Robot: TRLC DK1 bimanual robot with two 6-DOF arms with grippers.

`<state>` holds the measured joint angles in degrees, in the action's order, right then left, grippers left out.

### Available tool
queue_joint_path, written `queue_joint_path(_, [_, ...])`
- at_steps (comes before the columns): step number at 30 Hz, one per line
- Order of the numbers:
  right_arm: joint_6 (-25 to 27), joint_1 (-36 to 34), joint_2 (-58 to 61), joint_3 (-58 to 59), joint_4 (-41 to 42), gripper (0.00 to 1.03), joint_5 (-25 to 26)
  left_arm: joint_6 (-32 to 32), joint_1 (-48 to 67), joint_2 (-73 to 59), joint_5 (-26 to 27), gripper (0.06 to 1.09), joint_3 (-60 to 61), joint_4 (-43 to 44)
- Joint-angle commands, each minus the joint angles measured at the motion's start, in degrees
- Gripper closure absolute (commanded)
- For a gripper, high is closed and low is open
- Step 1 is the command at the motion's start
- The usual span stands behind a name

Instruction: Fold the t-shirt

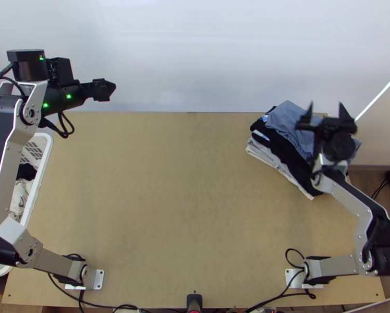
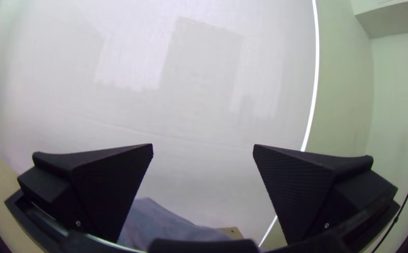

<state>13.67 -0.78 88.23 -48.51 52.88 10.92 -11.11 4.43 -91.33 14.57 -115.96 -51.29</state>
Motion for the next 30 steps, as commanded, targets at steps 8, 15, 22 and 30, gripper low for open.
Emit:
queue_joint_path(8, [-2.77, 7.63, 26.65, -14.15, 4.25, 0.04, 2.97, 0.3, -3.9, 5.02, -0.07, 0.1, 2.85, 0.05])
queue_joint_path(15, [-5.5, 7.9, 29.37, -11.61, 4.33, 0.04, 3.06, 0.66, -4.07, 6.95, -0.15, 0.1, 6.89, 0.31])
queue_joint_path(22, [-6.38, 7.81, 29.55, -9.23, 4.33, 0.04, 3.14, -0.14, -3.99, 8.62, -0.15, 0.1, 9.88, 1.54])
queue_joint_path(30, [1.01, 8.6, 5.29, -7.65, 3.63, 0.04, 4.2, 3.38, -3.9, 16.53, -3.67, 0.1, 18.05, 15.08])
